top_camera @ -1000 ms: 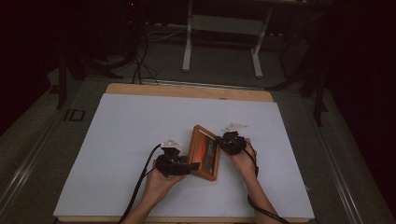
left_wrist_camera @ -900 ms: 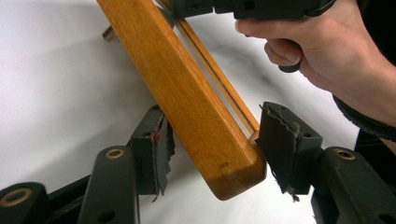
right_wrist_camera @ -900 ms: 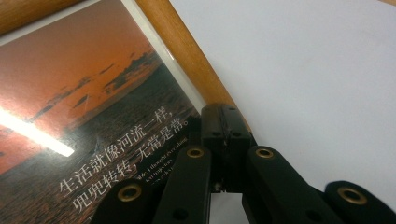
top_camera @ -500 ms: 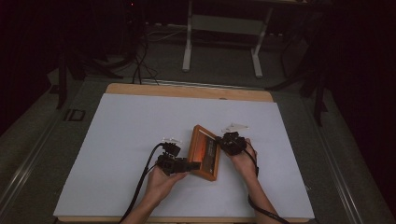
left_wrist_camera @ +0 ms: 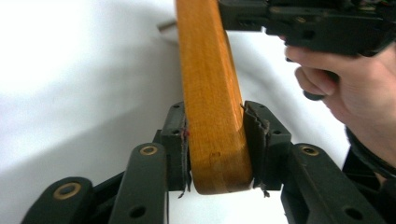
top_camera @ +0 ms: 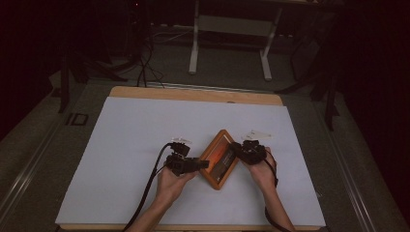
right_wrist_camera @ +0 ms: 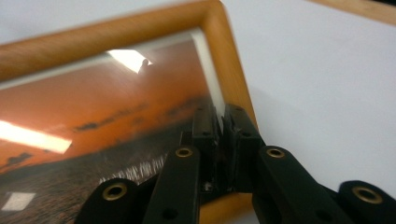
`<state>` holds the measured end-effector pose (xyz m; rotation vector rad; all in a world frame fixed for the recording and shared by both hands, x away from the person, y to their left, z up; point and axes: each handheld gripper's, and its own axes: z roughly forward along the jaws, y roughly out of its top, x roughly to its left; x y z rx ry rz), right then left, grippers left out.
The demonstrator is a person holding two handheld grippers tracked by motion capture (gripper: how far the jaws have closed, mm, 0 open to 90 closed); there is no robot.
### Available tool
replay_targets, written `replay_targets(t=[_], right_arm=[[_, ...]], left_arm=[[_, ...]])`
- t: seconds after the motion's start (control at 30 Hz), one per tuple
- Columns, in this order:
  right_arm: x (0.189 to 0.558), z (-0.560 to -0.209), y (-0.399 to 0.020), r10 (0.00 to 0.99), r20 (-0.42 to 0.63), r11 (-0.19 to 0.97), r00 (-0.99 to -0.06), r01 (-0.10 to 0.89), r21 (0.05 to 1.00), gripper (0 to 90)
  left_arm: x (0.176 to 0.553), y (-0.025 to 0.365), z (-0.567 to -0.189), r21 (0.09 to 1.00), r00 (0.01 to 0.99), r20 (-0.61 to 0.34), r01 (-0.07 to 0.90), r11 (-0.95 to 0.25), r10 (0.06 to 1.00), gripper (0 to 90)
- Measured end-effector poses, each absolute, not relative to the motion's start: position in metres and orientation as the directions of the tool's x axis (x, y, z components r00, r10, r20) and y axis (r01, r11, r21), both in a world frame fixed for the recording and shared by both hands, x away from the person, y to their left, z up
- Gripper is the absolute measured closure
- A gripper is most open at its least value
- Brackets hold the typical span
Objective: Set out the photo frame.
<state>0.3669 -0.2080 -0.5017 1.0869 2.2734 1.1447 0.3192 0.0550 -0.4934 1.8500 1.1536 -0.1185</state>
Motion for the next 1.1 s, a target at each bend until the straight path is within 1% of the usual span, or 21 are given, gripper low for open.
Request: replay_targets(t=[0.1,0.2,0.27,0.3,0.33,0.37,0.4,0.43,0.47,0.5,0.53,0.57,0.6,0.63,0.67,0.7,0.73,0.8,0.9,1.03,1.1], right_arm=[[0.361,-0.498,-0.212,0.771,0.006,0.372,-0.637,0.458,0.807,82.1],[0.353,-0.492,-0.218,0.767,-0.001,0.369,-0.641,0.44,0.819,81.6],[0.346,-0.486,-0.222,0.761,-0.012,0.373,-0.649,0.422,0.826,79.8],[0.346,-0.486,-0.222,0.761,-0.012,0.373,-0.649,0.422,0.826,79.8],[0.342,-0.483,-0.225,0.759,-0.016,0.376,-0.651,0.418,0.827,79.1],[0.342,-0.483,-0.225,0.759,-0.016,0.376,-0.651,0.418,0.827,79.1],[0.34,-0.48,-0.227,0.756,-0.022,0.379,-0.655,0.409,0.83,78.6],[0.339,-0.479,-0.227,0.754,-0.023,0.38,-0.657,0.408,0.83,78.4],[0.338,-0.477,-0.227,0.75,-0.027,0.383,-0.66,0.401,0.832,78.0],[0.338,-0.477,-0.227,0.75,-0.027,0.383,-0.66,0.401,0.832,78.0],[0.336,-0.474,-0.226,0.745,-0.035,0.39,-0.666,0.392,0.833,77.6],[0.336,-0.474,-0.226,0.745,-0.035,0.39,-0.666,0.392,0.833,77.6],[0.336,-0.473,-0.225,0.739,-0.041,0.397,-0.673,0.385,0.833,77.0],[0.336,-0.473,-0.225,0.739,-0.041,0.397,-0.673,0.385,0.833,77.0],[0.336,-0.473,-0.223,0.735,-0.039,0.398,-0.676,0.385,0.833,76.7],[0.336,-0.473,-0.223,0.735,-0.039,0.398,-0.676,0.385,0.833,76.7],[0.336,-0.473,-0.221,0.73,-0.042,0.403,-0.682,0.381,0.832,76.7],[0.336,-0.474,-0.218,0.727,-0.043,0.408,-0.685,0.38,0.83,76.7],[0.336,-0.474,-0.213,0.72,-0.045,0.411,-0.692,0.373,0.832,76.7],[0.335,-0.471,-0.207,0.713,-0.048,0.411,-0.7,0.361,0.837,75.6],[0.334,-0.467,-0.203,0.704,-0.055,0.413,-0.708,0.344,0.843,75.4]], left_arm=[[0.319,0.052,-0.489,0.667,0.572,-0.484,0.731,-0.143,0.662,67.1],[0.318,0.051,-0.483,0.702,0.61,-0.449,0.693,-0.164,0.653,67.9],[0.317,0.053,-0.477,0.741,0.658,-0.386,0.638,-0.207,0.646,68.3],[0.317,0.053,-0.477,0.741,0.658,-0.386,0.638,-0.207,0.646,68.3],[0.314,0.055,-0.47,0.765,0.689,-0.329,0.595,-0.246,0.645,68.4],[0.314,0.055,-0.47,0.765,0.689,-0.329,0.595,-0.246,0.645,68.4],[0.312,0.057,-0.466,0.779,0.709,-0.289,0.564,-0.273,0.643,68.4],[0.312,0.057,-0.466,0.779,0.709,-0.289,0.564,-0.273,0.643,68.4],[0.31,0.061,-0.461,0.797,0.743,-0.227,0.513,-0.318,0.629,68.5],[0.31,0.061,-0.461,0.797,0.743,-0.227,0.513,-0.318,0.629,68.5],[0.309,0.065,-0.457,0.811,0.773,-0.17,0.462,-0.359,0.611,68.5],[0.309,0.065,-0.457,0.811,0.773,-0.17,0.462,-0.359,0.611,68.5],[0.304,0.07,-0.455,0.828,0.815,-0.076,0.373,-0.419,0.575,68.5],[0.304,0.07,-0.455,0.828,0.815,-0.076,0.373,-0.419,0.575,68.5],[0.299,0.077,-0.453,0.831,0.842,-0.002,0.302,-0.468,0.54,68.5],[0.299,0.077,-0.453,0.831,0.842,-0.002,0.302,-0.468,0.54,68.5],[0.297,0.087,-0.452,0.831,0.848,0.022,0.28,-0.481,0.53,68.5],[0.296,0.096,-0.451,0.834,0.845,0.034,0.271,-0.482,0.534,68.5],[0.296,0.104,-0.454,0.837,0.838,0.031,0.276,-0.472,0.544,68.5],[0.295,0.112,-0.462,0.849,0.834,0.0,0.291,-0.44,0.552,68.2],[0.293,0.119,-0.472,0.865,0.823,-0.057,0.324,-0.384,0.565,67.8]])
